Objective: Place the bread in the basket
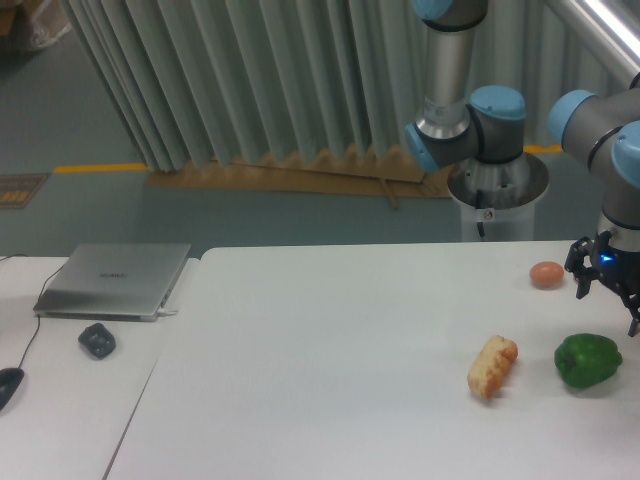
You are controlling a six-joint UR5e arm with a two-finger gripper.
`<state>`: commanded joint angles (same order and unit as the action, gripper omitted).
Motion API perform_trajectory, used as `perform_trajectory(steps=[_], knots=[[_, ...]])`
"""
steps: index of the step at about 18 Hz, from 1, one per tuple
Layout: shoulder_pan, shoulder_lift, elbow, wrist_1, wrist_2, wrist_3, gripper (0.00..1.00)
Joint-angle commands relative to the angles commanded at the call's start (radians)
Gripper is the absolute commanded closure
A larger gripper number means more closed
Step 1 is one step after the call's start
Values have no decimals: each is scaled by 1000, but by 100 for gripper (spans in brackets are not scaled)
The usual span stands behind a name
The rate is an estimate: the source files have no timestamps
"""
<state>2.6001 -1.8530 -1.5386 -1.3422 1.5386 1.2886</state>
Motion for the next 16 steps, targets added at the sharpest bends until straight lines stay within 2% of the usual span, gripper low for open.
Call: perform_trajectory(steps=[13,15,16], knots=[[5,12,-20,-8,29,2,0],[3,11,-23,-11,35,-18,0],[0,9,-21,-8,26,-72,0]])
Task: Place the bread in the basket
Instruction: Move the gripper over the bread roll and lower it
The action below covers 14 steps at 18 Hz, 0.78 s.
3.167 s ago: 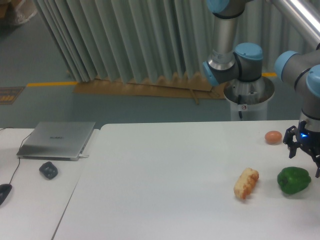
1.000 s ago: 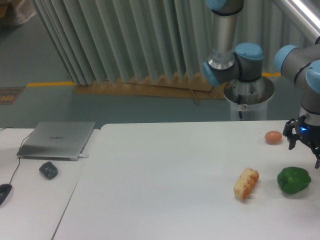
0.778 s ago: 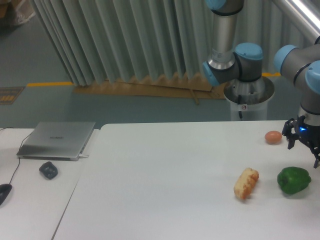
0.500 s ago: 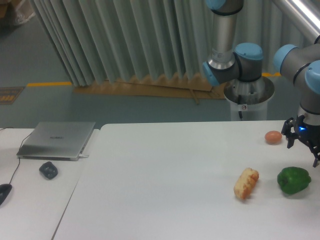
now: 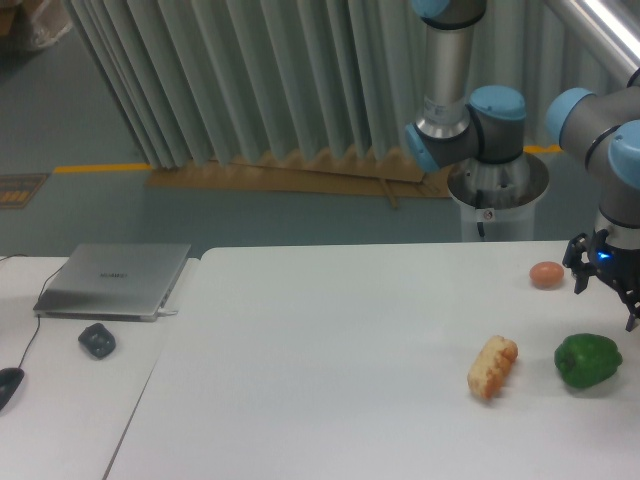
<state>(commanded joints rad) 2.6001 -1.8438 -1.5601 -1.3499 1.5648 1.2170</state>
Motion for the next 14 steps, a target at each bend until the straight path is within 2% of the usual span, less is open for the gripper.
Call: perform_trajectory(steps=[1,2,4,7,10,11,14], knots=[[-17,-8,0,8,-9,-114,0],[-52,-26,6,44,-20,-242,0],[-101,-70,11,199,-22,-489,0],[-115,-45,12,212,-74,-571,0],[-162,-40,9,210,-74,-625,0],[-185,-31,6,207,-65,-673,0],[-241,-35,-23,207,-19,-688,0]])
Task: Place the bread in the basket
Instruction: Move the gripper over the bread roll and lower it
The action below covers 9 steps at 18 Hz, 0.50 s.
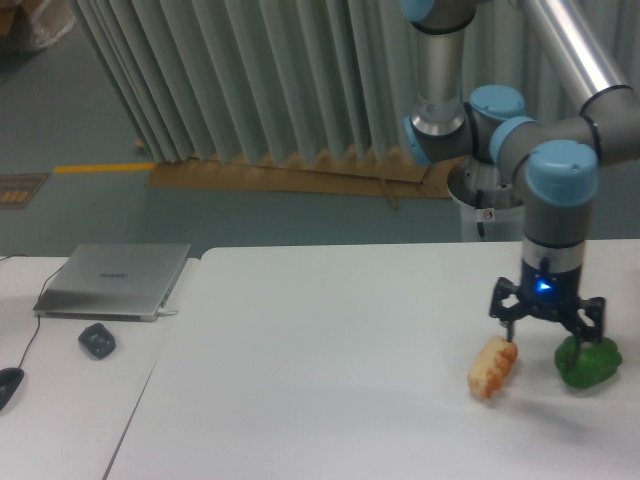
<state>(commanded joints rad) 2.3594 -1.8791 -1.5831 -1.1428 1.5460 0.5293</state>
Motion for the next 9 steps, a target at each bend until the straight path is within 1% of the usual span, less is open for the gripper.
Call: perform_trajectory(steps=[2,5,7,9], knots=[[-26,-8,0,-2,14,0,0],[-32,-26,0,0,16,11,0],[-43,-38,11,0,35,14,0],[-43,-41,17,-5,39,67,0]])
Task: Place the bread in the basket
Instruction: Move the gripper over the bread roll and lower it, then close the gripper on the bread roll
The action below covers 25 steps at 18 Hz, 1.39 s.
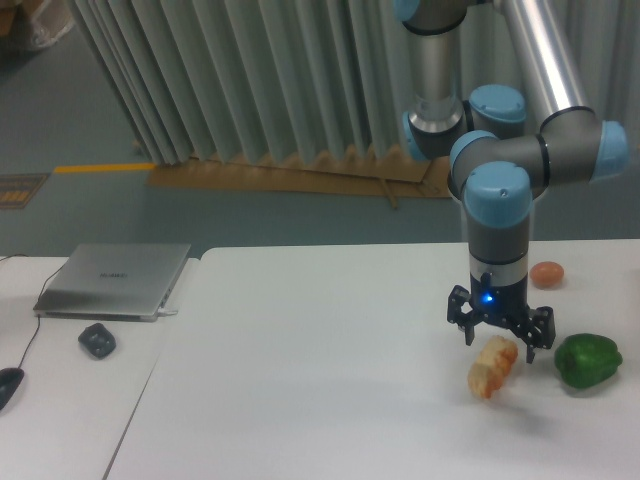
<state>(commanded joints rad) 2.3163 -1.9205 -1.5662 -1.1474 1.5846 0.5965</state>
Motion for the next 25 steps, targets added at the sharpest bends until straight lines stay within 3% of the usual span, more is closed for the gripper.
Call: perform_trajectory(steps=[25], knots=[[-31,-66,-34,-9,72,3,0]])
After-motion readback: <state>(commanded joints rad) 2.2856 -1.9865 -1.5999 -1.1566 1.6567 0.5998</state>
